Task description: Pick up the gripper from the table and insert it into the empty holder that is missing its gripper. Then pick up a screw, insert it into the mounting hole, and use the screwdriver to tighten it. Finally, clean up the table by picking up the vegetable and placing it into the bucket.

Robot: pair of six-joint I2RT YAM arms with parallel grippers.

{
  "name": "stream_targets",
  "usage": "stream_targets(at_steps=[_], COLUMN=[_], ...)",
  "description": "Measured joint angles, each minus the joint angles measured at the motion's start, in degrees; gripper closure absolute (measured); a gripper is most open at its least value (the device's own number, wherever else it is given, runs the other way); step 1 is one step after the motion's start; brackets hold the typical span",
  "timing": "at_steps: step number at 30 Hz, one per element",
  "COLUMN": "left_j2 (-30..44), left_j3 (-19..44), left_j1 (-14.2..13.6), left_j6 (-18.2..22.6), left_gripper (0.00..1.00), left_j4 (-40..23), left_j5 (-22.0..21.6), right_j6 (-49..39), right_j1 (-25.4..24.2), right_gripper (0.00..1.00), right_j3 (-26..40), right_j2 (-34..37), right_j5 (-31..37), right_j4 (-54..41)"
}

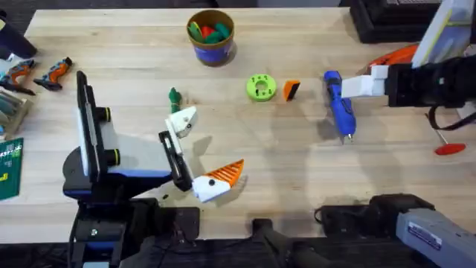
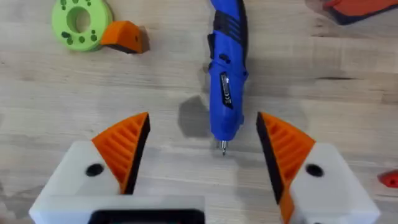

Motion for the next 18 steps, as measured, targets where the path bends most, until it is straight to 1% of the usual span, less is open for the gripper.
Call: stream_targets(at_steps=[18], left_j2=[0.0], left_j3=[0.0], left_j1=[0.0], left_j6=[0.3], left_gripper=[0.015], left_j4=[-0.1], left_j5=[0.5], right_j6=[0.0], right_j1=[0.0], right_gripper=[0.009], right_j3=[0.0], right_j2=[0.0], right_j5=[0.0], right_j4=[0.0])
